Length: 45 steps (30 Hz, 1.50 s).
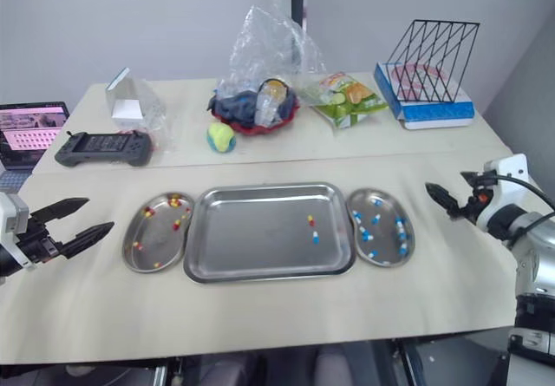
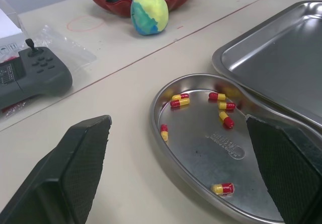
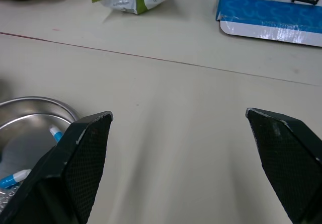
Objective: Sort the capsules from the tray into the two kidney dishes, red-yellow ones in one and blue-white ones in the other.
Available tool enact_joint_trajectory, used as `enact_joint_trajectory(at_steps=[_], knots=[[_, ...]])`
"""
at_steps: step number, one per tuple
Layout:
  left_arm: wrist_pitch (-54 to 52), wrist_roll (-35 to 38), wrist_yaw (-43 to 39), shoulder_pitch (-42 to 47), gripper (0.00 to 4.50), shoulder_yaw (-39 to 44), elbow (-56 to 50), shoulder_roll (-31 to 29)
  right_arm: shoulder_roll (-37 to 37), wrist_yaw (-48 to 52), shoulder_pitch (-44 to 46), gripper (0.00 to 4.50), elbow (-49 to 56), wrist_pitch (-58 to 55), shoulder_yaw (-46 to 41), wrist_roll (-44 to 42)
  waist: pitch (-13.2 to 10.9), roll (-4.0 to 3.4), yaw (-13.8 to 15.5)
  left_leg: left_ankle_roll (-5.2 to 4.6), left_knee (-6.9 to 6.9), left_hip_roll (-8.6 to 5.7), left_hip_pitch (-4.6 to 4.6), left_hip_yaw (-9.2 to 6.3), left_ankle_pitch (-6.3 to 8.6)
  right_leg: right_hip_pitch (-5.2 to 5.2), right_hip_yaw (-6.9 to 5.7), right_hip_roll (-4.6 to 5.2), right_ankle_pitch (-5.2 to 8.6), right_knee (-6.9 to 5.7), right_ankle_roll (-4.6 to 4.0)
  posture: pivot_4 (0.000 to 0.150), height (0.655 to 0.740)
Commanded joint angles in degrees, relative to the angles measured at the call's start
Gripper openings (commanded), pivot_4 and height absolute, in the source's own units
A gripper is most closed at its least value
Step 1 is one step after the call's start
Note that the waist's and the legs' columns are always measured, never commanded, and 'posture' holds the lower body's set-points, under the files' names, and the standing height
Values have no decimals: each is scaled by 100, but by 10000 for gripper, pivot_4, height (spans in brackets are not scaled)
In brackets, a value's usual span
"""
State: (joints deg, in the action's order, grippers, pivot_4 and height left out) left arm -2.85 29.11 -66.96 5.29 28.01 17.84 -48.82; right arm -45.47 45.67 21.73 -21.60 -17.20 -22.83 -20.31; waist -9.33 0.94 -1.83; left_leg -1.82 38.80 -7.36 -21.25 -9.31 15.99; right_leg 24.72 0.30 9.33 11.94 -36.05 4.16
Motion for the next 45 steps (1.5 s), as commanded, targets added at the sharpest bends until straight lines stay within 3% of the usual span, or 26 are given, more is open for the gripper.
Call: enact_joint_trajectory(at_steps=[1, 3, 4, 14, 22, 32, 45], knots=[[-63, 37, -29, 112, 45000, 9, -242, -154, -88, -56, 65, 44805, 226, -131, -124, -144, 1, -3, -86, -9, 8, -34, -1, -73, -10, -42, -85, 77, 16, -1, 4, 1500, 7400], [-97, 39, -53, 120, 45000, -1, -287, -159, -125, -80, 14, 44805, 260, -112, -103, -90, 2, -8, -73, -10, 14, -146, -2, -201, -49, -54, -171, 120, 40, -13, 32, 1500, 7400], [-107, 40, -69, 118, 45000, 1, -299, -162, -137, -83, -13, 44805, 289, -95, -90, -66, 1, -9, -26, 29, 24, -150, -6, -170, -71, -29, -122, 104, 38, 4, 34, 1500, 7400], [-398, 145, -236, 209, 45000, -123, -600, -176, -75, -33, -255, 44805, 1147, -582, -21, -303, 1, -9, 102, 18, 16, -106, 4, -95, -62, -26, -64, 80, 32, 5, 38, 1500, 7400], [-887, 313, -574, 493, 45000, -443, -972, -210, -143, 274, -839, 44805, 3043, -1915, 164, -1123, 1, -9, 111, 10, 16, -65, 10, -54, -44, -12, -21, 37, 26, 10, 28, 1500, 7400], [-1155, 382, -740, 756, 45000, -695, -1195, -207, 376, -536, -1190, 44805, 4945, -2901, 900, -1521, 1, -6, 106, 16, 14, -40, 7, 14, -39, 34, 44, 6, 17, 1, 24, 1500, 7400], [-1229, 345, -758, 724, 45000, -714, -1310, -159, 829, -1645, -1075, 44805, 5137, -3278, 2103, -879, 0, -5, 114, 16, 13, -37, 7, 26, -38, 40, 50, 0, 11, 4, 23, 1500, 7400]])
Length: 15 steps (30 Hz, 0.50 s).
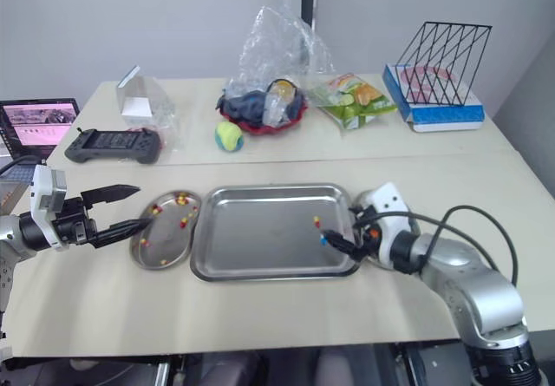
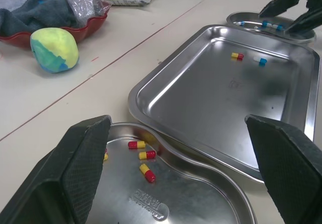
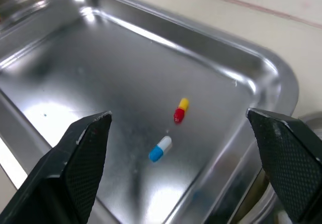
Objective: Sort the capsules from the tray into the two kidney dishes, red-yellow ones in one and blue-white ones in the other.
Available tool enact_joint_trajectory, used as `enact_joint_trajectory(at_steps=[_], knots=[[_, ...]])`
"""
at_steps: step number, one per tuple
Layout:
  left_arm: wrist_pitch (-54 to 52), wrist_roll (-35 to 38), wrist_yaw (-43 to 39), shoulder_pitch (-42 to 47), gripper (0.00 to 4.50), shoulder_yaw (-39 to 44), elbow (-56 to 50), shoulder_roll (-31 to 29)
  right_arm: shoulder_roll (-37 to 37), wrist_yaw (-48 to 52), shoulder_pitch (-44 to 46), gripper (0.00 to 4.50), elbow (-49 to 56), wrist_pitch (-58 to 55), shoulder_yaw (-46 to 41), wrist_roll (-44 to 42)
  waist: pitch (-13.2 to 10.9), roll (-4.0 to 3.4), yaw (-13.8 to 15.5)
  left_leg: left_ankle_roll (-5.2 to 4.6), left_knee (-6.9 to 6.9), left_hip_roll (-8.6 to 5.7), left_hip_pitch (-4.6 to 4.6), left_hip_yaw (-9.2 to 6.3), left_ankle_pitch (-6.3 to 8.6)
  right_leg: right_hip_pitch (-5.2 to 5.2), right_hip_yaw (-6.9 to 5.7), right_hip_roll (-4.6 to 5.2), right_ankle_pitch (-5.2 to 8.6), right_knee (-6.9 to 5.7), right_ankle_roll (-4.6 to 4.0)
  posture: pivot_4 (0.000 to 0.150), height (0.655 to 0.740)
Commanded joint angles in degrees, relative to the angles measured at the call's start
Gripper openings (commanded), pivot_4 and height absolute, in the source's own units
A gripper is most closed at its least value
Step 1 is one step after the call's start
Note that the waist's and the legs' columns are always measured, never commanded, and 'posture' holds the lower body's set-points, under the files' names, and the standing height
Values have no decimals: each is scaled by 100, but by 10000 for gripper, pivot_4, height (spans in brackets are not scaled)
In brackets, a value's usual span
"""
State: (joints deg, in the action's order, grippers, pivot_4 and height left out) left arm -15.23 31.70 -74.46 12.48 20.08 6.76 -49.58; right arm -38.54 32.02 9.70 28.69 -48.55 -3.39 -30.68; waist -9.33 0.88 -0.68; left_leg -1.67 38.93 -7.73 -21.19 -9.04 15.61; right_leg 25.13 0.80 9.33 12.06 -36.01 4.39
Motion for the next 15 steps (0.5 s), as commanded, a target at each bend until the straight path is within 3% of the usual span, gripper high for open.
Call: enact_joint_trajectory(at_steps=[1, 8, 15], knots=[[2, 98, -5, -19, 45000, 88, -205, -67, 245, -506, 222, 44805, 49, -335, 312, 256, 0, 1, -8, 0, 0, 2, 0, 1, 0, 0, 0, -1, 0, 0, 0, 1500, 7400], [50, 84, 71, -21, 45000, 111, -191, -12, 446, -932, 532, 44805, -32, -789, 1153, 815, 1, 2, -8, 5, -1, 13, 0, 9, 1, 5, 4, -15, -6, 3, -9, 1500, 7400], [96, 87, 136, 8, 45000, 92, -205, 46, 537, -1013, 776, 44805, -214, -982, 1388, 1050, 2, 5, -2, 5, -1, 13, 0, 10, 1, 4, 3, -15, -8, 5, -7, 1500, 7400]])
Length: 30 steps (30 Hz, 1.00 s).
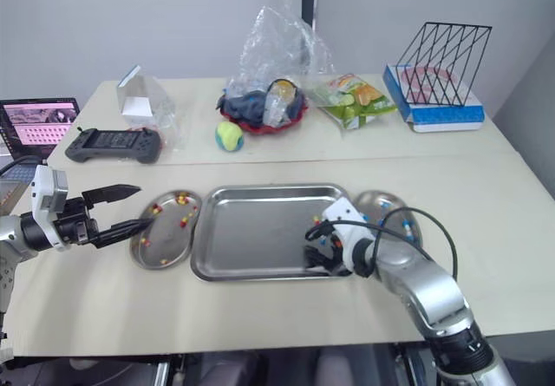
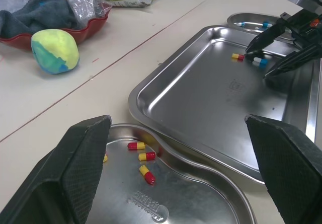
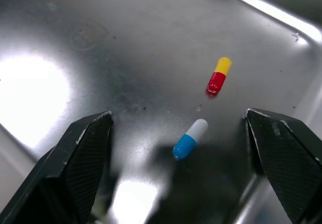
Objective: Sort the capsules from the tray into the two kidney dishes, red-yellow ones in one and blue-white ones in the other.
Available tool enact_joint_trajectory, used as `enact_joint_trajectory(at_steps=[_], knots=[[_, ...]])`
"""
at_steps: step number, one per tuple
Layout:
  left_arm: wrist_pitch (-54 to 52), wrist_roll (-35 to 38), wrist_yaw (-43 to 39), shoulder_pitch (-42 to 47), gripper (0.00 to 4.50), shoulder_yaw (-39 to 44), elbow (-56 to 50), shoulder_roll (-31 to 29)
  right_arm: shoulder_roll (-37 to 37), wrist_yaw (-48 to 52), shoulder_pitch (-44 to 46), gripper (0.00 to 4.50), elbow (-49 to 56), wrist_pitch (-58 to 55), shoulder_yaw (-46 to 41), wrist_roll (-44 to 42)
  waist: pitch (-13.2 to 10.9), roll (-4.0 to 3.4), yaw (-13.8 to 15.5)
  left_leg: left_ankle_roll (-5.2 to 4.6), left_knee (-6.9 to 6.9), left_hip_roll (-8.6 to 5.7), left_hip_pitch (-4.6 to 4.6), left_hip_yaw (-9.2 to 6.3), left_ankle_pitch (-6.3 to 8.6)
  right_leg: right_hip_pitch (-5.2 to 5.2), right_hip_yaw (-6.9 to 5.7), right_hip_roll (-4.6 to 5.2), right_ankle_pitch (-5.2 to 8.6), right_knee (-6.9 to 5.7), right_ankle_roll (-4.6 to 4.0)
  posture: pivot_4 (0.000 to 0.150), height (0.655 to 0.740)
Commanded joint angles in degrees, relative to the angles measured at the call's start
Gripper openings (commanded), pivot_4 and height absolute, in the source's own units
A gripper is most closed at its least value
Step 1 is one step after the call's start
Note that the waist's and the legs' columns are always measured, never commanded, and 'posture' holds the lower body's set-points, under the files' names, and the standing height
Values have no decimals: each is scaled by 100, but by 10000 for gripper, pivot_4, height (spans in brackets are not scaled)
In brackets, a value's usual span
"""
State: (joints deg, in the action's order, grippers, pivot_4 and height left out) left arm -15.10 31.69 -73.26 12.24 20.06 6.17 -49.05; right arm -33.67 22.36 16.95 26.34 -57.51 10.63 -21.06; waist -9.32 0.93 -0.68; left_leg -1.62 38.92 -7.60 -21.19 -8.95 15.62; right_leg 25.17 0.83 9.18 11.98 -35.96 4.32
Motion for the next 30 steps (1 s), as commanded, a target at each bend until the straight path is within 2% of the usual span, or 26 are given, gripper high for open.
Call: enact_joint_trajectory(at_steps=[1, 3, 13, 14, 21, 24, 30], knots=[[84, 90, 18, 21, 45000, 96, -153, -3, 65, -48, 66, 42424, 29, -132, -11, 96, 0, 1, -3, 0, 0, 1, 0, 0, 0, 0, 0, -1, 0, 0, 0, 1500, 7400], [86, 90, 24, 11, 45000, 98, -162, 2, 66, -31, 90, 36848, 40, -190, 6, 124, 0, 1, -3, 0, 0, 2, 0, 0, 0, 0, 0, -2, 0, 0, 0, 1500, 7400], [80, 84, 61, -25, 45000, 111, -204, 28, 113, -25, 253, 2176, 228, -707, 24, 95, 1, 2, -3, 1, 0, 3, 0, 0, 0, 0, 0, -4, -1, 0, -1, 1500, 7400], [74, 89, 56, -33, 45000, 115, -207, 24, 115, -25, 261, 585, 246, -735, 23, 101, 1, 2, -3, 0, 0, 3, 0, 0, 0, 0, 0, -4, -1, 0, -1, 1500, 7400], [79, 92, 54, -33, 45000, 117, -187, -1, 422, 78, 532, 585, 321, -976, -416, -223, 2, 5, -5, 1, -1, 6, 0, 0, 0, 2, 0, -7, -2, 0, -3, 1500, 7400], [84, 85, 47, -10, 45000, 110, -164, -7, 617, 184, 726, 585, 250, -1176, -944, -586, 2, 5, -15, 1, -1, 8, 0, 1, 0, 3, 1, -10, -2, 1, -3, 1500, 7400], [85, 76, 38, 2, 45000, 103, -135, -12, -265, 524, 936, 585, -561, -721, -1739, -430, 2, 7, 37, 0, -1, 4, -1, 3, 2, 0, 0, -10, -4, 10, -3, 1500, 7400]])
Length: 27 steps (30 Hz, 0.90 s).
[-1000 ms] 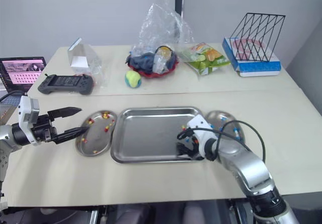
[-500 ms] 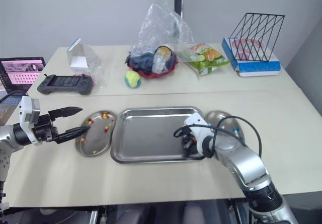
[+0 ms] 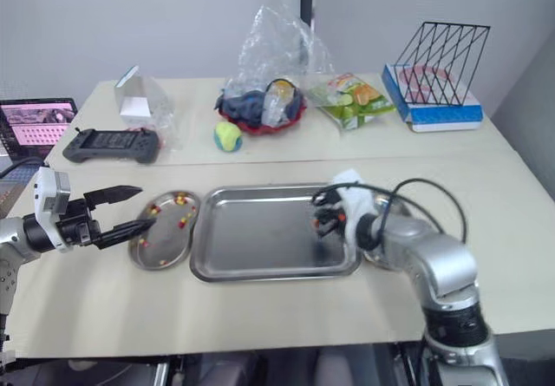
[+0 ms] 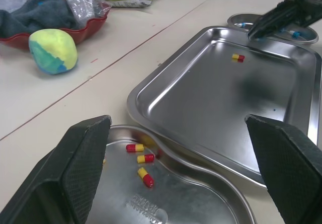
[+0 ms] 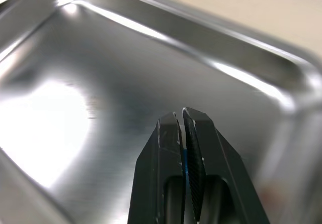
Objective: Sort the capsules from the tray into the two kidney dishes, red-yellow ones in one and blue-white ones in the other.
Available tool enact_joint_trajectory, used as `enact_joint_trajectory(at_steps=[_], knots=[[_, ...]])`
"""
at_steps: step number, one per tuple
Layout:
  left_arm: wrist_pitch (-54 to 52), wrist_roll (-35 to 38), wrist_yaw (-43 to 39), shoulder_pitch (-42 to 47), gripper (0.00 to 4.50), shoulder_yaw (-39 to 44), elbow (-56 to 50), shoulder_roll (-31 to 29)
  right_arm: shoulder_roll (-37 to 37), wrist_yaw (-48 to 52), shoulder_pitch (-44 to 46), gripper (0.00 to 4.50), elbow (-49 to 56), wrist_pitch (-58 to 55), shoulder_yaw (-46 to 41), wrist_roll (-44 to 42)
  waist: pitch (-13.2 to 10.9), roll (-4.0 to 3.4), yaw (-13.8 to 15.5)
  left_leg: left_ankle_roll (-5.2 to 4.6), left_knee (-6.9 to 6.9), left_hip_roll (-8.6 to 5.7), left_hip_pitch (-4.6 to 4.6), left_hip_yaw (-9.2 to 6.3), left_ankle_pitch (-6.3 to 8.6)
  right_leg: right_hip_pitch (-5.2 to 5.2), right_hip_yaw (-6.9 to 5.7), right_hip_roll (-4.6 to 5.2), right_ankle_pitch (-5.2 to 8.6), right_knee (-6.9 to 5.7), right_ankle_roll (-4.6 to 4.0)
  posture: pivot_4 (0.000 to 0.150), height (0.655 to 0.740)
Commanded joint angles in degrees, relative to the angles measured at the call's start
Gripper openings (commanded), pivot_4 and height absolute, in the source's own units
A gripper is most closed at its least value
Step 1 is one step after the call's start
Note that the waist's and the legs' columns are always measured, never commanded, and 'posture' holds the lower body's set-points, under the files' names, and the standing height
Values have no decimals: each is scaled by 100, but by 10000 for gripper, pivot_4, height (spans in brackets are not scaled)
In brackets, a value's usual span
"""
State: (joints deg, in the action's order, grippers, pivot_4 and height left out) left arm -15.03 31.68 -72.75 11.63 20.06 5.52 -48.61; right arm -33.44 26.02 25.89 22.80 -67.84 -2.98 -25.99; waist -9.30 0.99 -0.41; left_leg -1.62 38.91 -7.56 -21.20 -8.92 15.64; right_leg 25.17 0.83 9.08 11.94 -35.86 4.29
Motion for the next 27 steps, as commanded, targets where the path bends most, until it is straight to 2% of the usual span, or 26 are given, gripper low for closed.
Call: enact_joint_trajectory(at_steps=[1, 8, 14, 20, 24, 27], knots=[[80, 74, -15, 65, 45000, 101, -65, -57, -422, 196, 13, 585, -300, 414, -392, 115, 0, 0, 9, 0, 0, 1, 0, 0, 0, 0, 0, -1, 0, 1, 0, 1500, 7400], [81, 62, -8, 82, 45000, 88, -54, -56, -1044, 671, -395, 585, -751, 1247, -353, 376, 0, 1, -55, 4, -5, 23, 0, 19, 3, 7, 12, -18, -2, 3, -4, 1500, 7400], [64, 57, -16, 88, 45000, 88, -39, -75, -1258, 1006, -728, 585, -1045, 1587, -464, 361, -1, 1, -44, 5, -3, 29, 0, 23, 4, 6, 13, -24, -5, 6, -8, 1500, 7400], [38, 60, -17, 111, 45000, 95, -4, -93, -1378, 1381, -743, 20546, -1499, 2065, -989, 190, -1, 2, -34, 5, -3, 29, 0, 24, 5, 6, 15, -24, -6, 6, -9, 1500, 7400], [1, 80, 5, 100, 45000, 167, 57, -116, -1904, 1806, -691, 33693, -2775, 3373, -1536, 476, -2, 2, -10, 4, -2, 27, 0, 31, 6, 4, 17, -24, -8, 9, -7, 1500, 7400], [79, 42, 87, 18, 45000, 269, 183, -88, -2017, 1912, -589, 43951, -3503, 4147, -1781, 559, -2, 2, -28, 4, -3, 31, 2, 31, 6, 4, 16, -28, -8, 9, -7, 1500, 7400]])
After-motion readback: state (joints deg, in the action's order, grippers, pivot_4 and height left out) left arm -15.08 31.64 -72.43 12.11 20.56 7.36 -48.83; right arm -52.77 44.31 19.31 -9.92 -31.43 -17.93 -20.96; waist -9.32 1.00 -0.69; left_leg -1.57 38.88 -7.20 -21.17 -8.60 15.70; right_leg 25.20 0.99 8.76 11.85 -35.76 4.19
